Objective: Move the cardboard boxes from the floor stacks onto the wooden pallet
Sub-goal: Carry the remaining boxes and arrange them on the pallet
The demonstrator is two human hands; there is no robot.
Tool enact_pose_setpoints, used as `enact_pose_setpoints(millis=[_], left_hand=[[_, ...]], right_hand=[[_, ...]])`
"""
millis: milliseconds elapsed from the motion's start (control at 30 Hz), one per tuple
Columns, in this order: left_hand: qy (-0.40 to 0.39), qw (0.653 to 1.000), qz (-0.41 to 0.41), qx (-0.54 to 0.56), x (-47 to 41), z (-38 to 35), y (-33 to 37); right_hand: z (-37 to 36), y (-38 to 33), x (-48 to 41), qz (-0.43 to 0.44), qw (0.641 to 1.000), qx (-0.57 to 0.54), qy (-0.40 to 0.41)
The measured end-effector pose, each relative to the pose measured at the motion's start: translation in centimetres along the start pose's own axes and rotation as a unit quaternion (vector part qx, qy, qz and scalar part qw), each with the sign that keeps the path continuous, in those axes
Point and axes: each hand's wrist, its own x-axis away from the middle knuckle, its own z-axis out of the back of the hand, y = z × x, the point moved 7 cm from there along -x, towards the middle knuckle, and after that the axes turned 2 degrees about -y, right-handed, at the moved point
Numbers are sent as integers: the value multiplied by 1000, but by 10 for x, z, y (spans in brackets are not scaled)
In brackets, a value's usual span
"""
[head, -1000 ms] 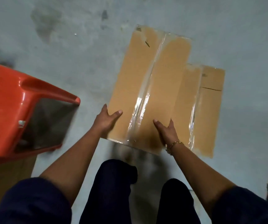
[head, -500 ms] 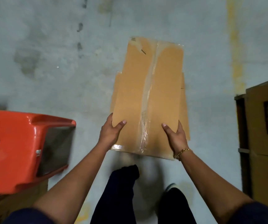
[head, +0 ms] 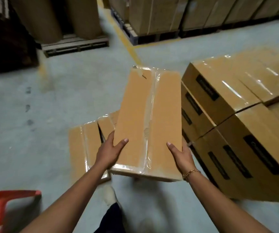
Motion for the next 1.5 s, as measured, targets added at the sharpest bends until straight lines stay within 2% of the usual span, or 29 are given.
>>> enact_pose_setpoints(millis=[167, 367, 533, 833, 1167, 1333, 1500], left_hand=[[-64, 994, -80, -36, 34, -78, 102], [-144, 975, -151, -76, 42, -168, 190], [-213, 947, -221, -94, 50, -233, 263], [-322, 897, -287, -102, 90, -358, 358], [-382, 863, -313, -111, 176, -579, 432], [-388, 863, -303, -112, 232, -682, 459], [-387, 873, -280, -101, 265, -754, 477]], right_hand=[[125, 7, 43, -6, 997, -39, 73], [237, 25, 91, -8, 980, -96, 175], [304, 35, 120, -1, 956, -135, 259], [407, 62, 172, -20, 909, -170, 379], [609, 155, 214, -36, 890, -180, 417], [721, 199, 236, -56, 892, -169, 416], [806, 226, 239, -72, 901, -154, 399]])
